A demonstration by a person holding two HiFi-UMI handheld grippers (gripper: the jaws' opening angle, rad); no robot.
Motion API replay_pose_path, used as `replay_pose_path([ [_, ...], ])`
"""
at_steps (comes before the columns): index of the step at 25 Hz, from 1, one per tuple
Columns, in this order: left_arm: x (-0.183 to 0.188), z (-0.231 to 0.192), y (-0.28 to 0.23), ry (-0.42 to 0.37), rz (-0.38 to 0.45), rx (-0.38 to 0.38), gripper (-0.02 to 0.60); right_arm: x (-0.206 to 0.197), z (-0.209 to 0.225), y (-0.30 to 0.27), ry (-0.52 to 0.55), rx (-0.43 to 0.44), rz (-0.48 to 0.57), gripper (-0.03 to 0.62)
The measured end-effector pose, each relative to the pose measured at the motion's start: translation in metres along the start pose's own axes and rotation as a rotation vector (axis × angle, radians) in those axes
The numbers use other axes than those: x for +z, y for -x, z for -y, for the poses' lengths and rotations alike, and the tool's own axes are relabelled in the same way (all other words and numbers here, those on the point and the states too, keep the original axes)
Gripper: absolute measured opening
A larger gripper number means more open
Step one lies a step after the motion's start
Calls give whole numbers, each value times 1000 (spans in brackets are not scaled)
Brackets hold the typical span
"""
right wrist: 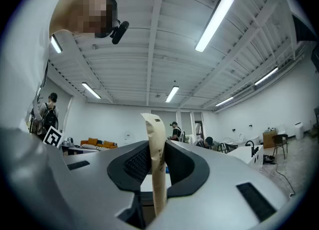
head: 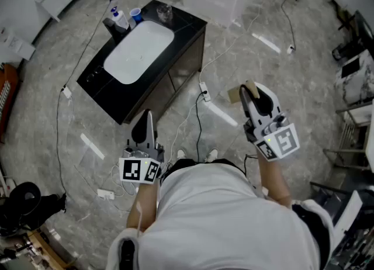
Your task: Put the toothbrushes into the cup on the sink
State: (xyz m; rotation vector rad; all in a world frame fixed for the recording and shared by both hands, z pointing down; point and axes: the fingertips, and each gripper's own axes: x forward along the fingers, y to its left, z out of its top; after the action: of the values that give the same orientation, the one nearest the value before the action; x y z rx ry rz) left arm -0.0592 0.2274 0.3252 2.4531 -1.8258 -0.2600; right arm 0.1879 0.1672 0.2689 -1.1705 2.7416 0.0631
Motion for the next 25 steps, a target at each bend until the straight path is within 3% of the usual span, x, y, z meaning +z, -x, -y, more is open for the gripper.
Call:
replay_pose_path([
  [25, -26, 72, -15, -5, -11, 39, 3, -6, 60, 60, -82, 35, 26, 89],
])
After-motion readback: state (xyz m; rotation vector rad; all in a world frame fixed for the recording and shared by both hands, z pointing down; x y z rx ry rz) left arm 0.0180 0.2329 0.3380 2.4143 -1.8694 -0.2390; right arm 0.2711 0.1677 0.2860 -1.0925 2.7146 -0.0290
